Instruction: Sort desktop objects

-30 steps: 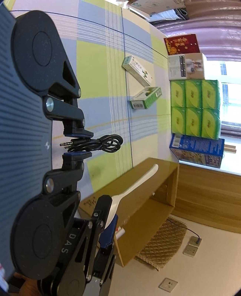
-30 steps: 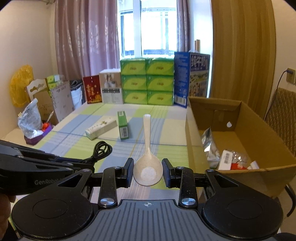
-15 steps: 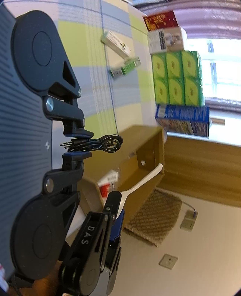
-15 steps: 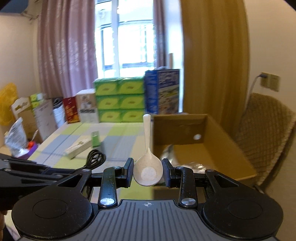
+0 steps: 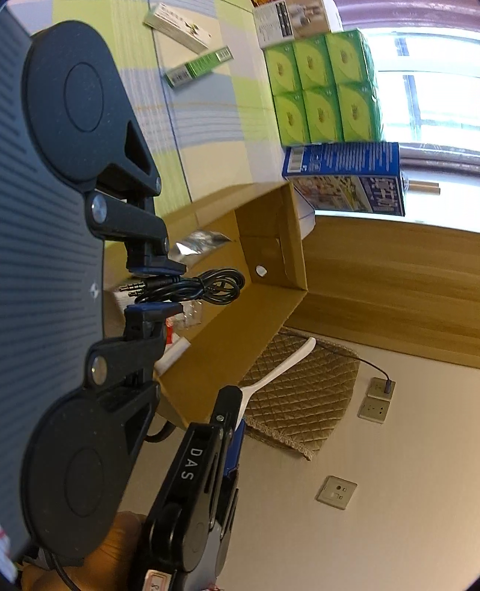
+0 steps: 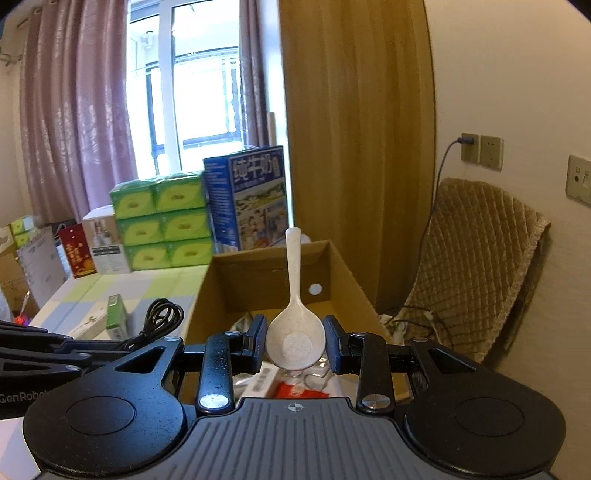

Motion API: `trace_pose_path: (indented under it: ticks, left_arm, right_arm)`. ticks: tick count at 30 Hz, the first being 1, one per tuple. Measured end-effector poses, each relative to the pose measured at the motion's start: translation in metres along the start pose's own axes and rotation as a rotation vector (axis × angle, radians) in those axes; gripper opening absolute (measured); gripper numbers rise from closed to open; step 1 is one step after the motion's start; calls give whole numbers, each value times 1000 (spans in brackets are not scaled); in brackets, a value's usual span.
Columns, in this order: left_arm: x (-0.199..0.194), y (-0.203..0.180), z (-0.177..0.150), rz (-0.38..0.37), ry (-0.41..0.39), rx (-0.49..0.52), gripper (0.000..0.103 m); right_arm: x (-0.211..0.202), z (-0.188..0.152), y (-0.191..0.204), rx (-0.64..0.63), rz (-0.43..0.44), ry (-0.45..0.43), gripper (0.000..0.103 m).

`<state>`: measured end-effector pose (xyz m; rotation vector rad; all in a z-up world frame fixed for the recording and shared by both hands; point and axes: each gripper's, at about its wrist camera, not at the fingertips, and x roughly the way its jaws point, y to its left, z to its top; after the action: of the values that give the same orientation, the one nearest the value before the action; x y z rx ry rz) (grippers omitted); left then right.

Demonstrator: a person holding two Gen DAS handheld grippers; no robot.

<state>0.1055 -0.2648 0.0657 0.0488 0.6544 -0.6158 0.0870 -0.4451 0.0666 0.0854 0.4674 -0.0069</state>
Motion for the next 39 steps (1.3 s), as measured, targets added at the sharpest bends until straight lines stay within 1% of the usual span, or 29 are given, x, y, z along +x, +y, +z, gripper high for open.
trace_pose_path:
  ticks: [7, 9, 16, 17, 18, 19, 20, 22, 25, 31, 35, 36, 37, 38, 39]
  left_arm:
    - [31, -6, 12, -16, 22, -16, 11]
    - [40, -7, 14, -17, 28, -18, 11]
    - [64, -6, 21, -25, 46, -18, 11]
    - [68, -6, 22, -24, 47, -12, 15]
    - [71, -6, 22, -15, 47, -6, 21]
    - [75, -5, 22, 0, 51, -6, 32]
    - [76, -4, 22, 3, 51, -11, 31]
    - [75, 1, 20, 3, 42, -24, 31]
    - [69, 9, 16, 22, 32, -40, 31]
    - [47, 24, 3, 53, 26, -59, 32]
    - [36, 34, -3, 65, 24, -89, 32]
    - [35, 35, -4, 67, 24, -91, 32]
    - [33, 37, -5, 70, 28, -92, 32]
    - [32, 38, -7, 72, 32, -95, 32]
    - [31, 40, -9, 74, 34, -101, 32]
  right_arm:
    - [22, -1, -18, 36, 13, 53, 30]
    - [28, 0, -23, 59, 17, 59, 30]
    - [43, 5, -31, 78, 14, 74, 30]
    - [45, 5, -32, 81, 15, 77, 30]
    - [47, 5, -32, 83, 15, 79, 30]
    - [47, 5, -33, 86, 15, 81, 30]
    - [48, 5, -33, 88, 14, 83, 30]
    - [50, 5, -34, 92, 13, 88, 30]
    - [51, 6, -34, 91, 16, 93, 30]
    - [51, 6, -28, 72, 32, 95, 30]
    - [54, 7, -22, 59, 39, 100, 30]
    - [54, 7, -21, 56, 34, 100, 32]
    - [54, 7, -20, 55, 26, 101, 40]
    - [54, 7, -20, 59, 19, 98, 66]
    - [52, 7, -21, 67, 22, 89, 74]
